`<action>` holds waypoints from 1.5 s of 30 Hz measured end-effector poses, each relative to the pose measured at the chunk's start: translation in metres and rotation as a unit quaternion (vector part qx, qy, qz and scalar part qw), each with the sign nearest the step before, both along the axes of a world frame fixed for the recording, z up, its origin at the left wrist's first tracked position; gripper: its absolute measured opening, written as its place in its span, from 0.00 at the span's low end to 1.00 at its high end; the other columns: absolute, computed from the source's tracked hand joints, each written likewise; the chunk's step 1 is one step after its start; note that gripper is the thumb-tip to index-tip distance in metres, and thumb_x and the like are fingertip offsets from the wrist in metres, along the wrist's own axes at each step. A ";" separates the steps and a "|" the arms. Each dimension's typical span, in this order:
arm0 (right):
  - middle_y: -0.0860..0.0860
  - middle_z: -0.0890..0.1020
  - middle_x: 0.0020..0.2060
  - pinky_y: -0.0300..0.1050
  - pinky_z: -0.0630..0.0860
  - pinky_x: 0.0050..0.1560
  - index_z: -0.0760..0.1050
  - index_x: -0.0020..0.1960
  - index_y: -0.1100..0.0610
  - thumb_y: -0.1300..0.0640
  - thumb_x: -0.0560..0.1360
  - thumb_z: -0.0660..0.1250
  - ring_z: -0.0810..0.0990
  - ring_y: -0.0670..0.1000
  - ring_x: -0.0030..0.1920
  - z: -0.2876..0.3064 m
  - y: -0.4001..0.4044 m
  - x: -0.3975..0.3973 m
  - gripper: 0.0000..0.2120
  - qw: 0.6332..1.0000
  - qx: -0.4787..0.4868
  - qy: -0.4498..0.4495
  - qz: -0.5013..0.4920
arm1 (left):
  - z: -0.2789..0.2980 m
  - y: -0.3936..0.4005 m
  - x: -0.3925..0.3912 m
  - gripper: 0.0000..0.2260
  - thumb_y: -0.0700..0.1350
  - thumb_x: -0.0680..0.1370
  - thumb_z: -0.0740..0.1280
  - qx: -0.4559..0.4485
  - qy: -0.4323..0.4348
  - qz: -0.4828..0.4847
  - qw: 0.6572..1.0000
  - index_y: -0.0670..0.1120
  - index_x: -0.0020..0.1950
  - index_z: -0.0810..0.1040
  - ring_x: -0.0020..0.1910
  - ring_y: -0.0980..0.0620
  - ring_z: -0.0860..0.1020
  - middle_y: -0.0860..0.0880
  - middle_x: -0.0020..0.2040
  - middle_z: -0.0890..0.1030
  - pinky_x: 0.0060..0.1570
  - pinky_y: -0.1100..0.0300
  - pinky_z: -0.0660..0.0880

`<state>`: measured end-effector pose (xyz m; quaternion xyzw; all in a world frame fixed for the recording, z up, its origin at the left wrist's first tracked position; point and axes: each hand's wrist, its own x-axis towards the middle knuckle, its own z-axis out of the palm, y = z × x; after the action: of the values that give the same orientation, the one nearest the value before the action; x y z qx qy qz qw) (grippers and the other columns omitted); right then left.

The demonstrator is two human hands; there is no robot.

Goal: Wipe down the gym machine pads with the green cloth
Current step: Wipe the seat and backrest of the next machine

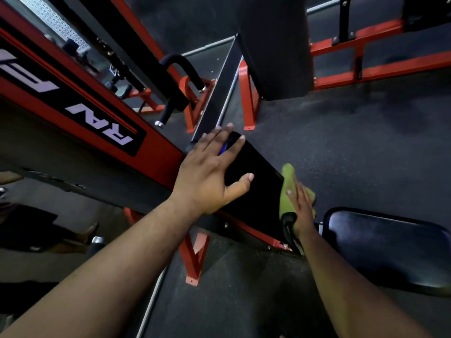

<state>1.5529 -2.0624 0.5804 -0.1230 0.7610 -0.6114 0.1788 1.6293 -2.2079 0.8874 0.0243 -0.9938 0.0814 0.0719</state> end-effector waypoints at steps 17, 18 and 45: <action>0.39 0.46 0.83 0.75 0.51 0.73 0.47 0.80 0.32 0.29 0.73 0.45 0.43 0.47 0.82 0.184 -0.043 0.052 0.36 0.997 -0.023 0.066 -0.021 | -0.001 0.001 0.003 0.37 0.69 0.79 0.53 0.047 0.035 -0.019 0.998 0.50 0.83 0.58 0.81 0.45 0.58 0.44 0.83 0.56 0.78 0.42 0.59; 0.40 0.46 0.83 0.75 0.53 0.73 0.46 0.80 0.32 0.30 0.74 0.47 0.43 0.47 0.82 0.185 -0.041 0.054 0.36 0.995 -0.028 0.100 -0.016 | -0.001 0.000 0.003 0.37 0.69 0.80 0.53 0.046 0.033 -0.018 0.998 0.50 0.83 0.57 0.81 0.46 0.58 0.45 0.83 0.55 0.78 0.43 0.59; 0.40 0.59 0.80 0.67 0.49 0.73 0.57 0.79 0.33 0.28 0.72 0.51 0.54 0.46 0.80 0.172 -0.051 0.012 0.36 0.997 -0.068 0.026 -0.030 | -0.001 -0.002 0.003 0.38 0.69 0.80 0.50 0.097 0.061 -0.040 0.993 0.49 0.84 0.48 0.81 0.46 0.60 0.45 0.84 0.49 0.71 0.39 0.68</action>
<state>1.5645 -2.1136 0.7520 -0.1277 0.7251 -0.6638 0.1317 1.6326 -2.2096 0.8863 -0.0037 -0.9909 -0.0202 0.1331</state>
